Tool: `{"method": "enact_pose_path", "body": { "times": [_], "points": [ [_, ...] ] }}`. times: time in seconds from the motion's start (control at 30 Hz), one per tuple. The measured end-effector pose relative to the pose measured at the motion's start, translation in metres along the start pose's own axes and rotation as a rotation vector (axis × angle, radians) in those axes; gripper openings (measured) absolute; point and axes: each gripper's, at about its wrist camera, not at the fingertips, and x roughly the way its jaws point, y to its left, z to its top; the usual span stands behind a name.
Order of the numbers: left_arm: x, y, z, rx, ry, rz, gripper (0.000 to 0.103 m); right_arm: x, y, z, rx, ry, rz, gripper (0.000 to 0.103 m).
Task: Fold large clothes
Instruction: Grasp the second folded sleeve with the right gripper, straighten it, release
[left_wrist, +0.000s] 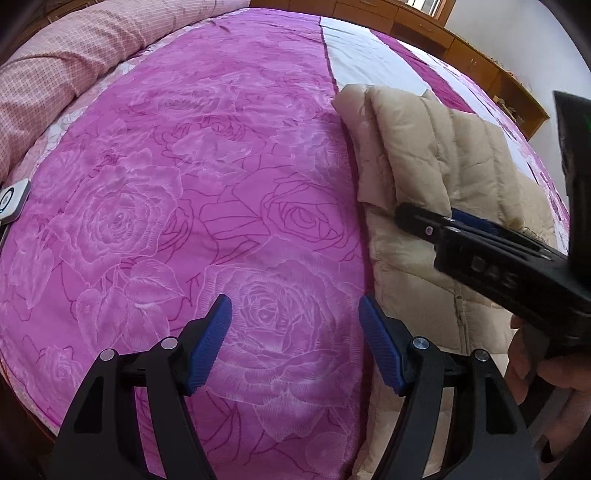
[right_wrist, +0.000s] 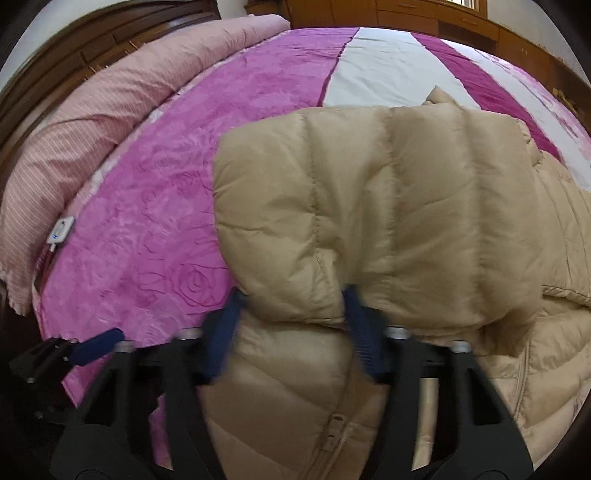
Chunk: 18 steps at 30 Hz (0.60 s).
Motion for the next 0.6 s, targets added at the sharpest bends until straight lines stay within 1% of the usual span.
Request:
{"method": "enact_pose_path", "body": {
  "times": [0.03, 0.1, 0.13, 0.27, 0.43, 0.6],
  "points": [
    [0.000, -0.002, 0.000, 0.005, -0.002, -0.002, 0.070, -0.001, -0.002, -0.001, 0.003, 0.001, 0.001, 0.023],
    [-0.002, -0.007, 0.001, 0.017, -0.008, -0.008, 0.070, -0.008, -0.010, -0.001, 0.028, -0.005, 0.034, 0.016],
    [-0.003, -0.010, 0.002, 0.023, -0.011, -0.010, 0.070, -0.015, -0.016, -0.001, 0.040, -0.019, 0.052, 0.015],
    [-0.009, -0.025, 0.008, 0.051, -0.033, -0.023, 0.070, -0.049, -0.032, 0.001, 0.073, -0.087, 0.090, 0.014],
    [-0.013, -0.048, 0.020, 0.081, -0.060, -0.042, 0.070, -0.103, -0.069, 0.005, 0.129, -0.169, 0.136, 0.014],
    [-0.012, -0.075, 0.032, 0.120, -0.087, -0.070, 0.070, -0.143, -0.116, 0.005, 0.180, -0.224, 0.129, 0.014]
  ]
}}
